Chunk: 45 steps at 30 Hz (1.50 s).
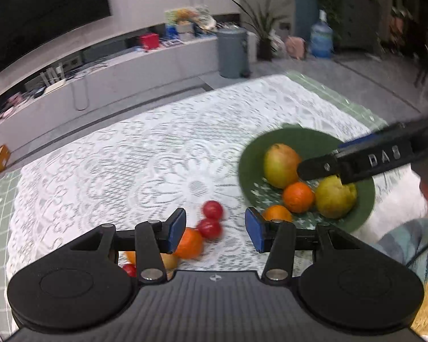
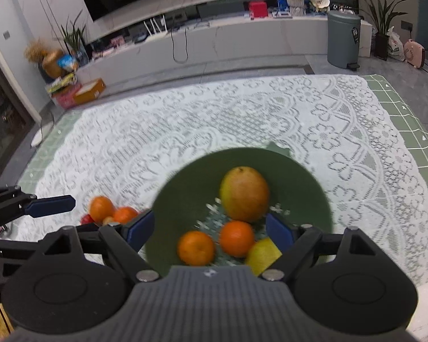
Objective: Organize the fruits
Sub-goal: 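Withdraw both open tools from the colander toward the loose fruit, then grasp a mandarin orange with the left tool while the right tool grasps another orange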
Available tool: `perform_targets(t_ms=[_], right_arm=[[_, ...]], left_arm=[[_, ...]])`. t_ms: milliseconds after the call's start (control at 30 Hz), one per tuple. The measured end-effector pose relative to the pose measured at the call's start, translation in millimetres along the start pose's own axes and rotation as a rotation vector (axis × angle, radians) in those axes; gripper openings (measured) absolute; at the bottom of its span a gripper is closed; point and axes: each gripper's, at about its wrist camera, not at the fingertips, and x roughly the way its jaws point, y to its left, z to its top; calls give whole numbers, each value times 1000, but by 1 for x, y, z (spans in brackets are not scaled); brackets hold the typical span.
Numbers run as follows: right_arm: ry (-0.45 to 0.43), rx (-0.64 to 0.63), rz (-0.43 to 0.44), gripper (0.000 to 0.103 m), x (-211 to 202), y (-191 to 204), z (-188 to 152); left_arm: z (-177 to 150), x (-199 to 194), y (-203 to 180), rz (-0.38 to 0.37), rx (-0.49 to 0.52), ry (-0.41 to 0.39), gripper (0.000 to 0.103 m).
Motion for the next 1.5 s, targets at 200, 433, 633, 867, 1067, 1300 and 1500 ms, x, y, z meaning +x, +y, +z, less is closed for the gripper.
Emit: perform_targets(t_ms=[200, 433, 633, 867, 1067, 1300, 1500], right_arm=[[-79, -13, 8, 82, 2, 37, -13], [-133, -16, 17, 82, 18, 77, -36], [-200, -39, 27, 82, 25, 104, -52], [-216, -100, 20, 82, 38, 126, -68], [-208, -179, -1, 82, 49, 141, -81], [-162, -218, -18, 80, 66, 145, -80], [-132, -198, -21, 61, 82, 145, -74]], left_arm=[[-9, -17, 36, 7, -96, -50, 57], [-28, -28, 69, -1, -178, -85, 57], [-46, -33, 90, -9, -237, -99, 57], [-66, -27, 112, -40, -311, -96, 57], [-82, -11, 127, -86, -392, -76, 57], [-93, 12, 127, -105, -402, -32, 57], [-87, 29, 128, -124, -406, -24, 57]])
